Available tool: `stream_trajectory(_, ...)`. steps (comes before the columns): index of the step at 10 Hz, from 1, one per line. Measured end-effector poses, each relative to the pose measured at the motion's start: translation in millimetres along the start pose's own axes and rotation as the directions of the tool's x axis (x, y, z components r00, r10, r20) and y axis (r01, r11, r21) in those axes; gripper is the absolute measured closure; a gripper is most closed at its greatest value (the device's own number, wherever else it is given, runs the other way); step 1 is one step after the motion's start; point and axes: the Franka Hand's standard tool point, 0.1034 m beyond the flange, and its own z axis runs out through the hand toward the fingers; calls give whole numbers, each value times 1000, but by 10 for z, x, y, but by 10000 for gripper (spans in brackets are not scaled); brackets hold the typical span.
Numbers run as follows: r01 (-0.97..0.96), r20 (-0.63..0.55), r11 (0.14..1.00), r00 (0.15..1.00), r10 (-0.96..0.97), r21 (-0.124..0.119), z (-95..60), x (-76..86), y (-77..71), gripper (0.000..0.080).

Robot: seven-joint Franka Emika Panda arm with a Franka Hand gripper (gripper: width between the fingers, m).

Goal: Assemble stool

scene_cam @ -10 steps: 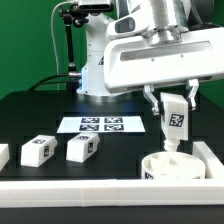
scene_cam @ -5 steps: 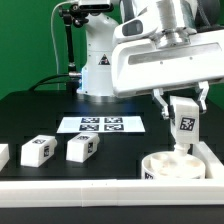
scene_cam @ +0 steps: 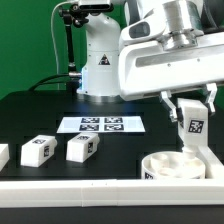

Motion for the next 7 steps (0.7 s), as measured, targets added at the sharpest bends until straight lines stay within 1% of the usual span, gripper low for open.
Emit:
stream_trajectory(3, 0, 13, 1000, 1000, 0, 0, 57, -75, -8, 471)
stream_trajectory(7, -1, 14, 1000, 1000, 1, 2, 122, -62, -10, 471)
